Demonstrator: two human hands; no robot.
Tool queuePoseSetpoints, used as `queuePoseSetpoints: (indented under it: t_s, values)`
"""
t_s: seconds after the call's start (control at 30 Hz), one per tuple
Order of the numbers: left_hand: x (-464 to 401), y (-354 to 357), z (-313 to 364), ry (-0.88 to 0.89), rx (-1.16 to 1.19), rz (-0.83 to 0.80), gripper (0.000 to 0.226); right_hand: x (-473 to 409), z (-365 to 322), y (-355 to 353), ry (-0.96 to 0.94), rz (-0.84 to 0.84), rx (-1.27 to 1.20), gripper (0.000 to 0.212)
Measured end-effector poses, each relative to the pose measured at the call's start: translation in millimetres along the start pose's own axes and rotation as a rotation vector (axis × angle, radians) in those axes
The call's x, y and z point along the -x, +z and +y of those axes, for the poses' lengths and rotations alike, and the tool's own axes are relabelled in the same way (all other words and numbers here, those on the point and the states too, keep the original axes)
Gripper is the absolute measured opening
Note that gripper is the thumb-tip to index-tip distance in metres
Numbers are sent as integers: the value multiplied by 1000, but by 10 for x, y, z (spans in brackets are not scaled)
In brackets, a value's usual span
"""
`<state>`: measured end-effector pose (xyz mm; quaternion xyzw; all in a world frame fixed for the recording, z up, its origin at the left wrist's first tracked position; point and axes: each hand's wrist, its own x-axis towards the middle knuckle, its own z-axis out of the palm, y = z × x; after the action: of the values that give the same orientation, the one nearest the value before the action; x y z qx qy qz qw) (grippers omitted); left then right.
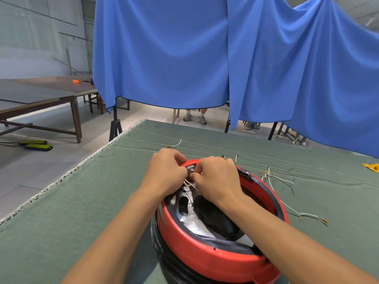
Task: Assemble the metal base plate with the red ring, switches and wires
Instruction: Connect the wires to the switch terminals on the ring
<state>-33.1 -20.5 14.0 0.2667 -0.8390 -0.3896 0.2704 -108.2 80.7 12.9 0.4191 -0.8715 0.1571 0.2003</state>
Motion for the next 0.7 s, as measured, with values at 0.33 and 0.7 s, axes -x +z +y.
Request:
queuePoseSetpoints:
  t_s: [0.33,0.7]
  values:
    - [3,-4,15,5,13,-3,33,-41,174,-136,272,-24,-403,18]
    - [-6,6,-25,18,13,0,35,-17,270,-83,356,-254,-409,21]
